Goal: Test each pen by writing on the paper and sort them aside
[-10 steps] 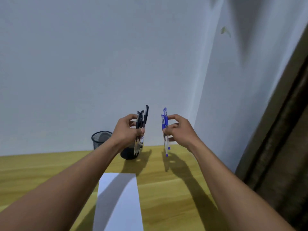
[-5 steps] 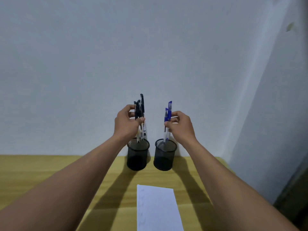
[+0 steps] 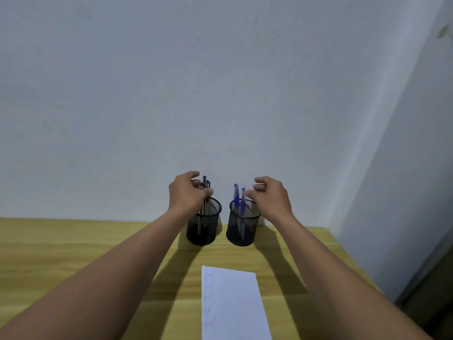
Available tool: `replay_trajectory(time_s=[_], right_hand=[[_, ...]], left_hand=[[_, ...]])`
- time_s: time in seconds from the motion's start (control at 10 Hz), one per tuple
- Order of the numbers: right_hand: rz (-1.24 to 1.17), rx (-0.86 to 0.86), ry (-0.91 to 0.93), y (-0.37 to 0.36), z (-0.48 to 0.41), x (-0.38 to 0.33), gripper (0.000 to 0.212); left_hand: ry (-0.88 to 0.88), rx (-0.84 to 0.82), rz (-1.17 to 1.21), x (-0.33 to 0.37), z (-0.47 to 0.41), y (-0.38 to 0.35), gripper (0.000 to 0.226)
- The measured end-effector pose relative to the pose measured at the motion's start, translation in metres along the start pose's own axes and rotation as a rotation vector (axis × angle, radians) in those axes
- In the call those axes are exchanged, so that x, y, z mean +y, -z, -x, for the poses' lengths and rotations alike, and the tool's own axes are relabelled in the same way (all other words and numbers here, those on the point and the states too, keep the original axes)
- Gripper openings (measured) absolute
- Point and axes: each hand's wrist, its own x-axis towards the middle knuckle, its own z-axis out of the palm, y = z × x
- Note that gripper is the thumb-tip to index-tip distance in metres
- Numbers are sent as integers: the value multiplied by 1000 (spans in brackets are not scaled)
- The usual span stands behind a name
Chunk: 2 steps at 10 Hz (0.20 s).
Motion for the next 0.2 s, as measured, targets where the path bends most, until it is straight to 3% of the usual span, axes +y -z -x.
replay_trajectory(time_s=[0.1,0.2], right_hand=[[11,22,78,18,14,-12,48],[-116,79,171,43,40,-31,39]], left_hand=[[-86,92,-39,18,27,18,59],[-188,185,119,35,86,38,33]])
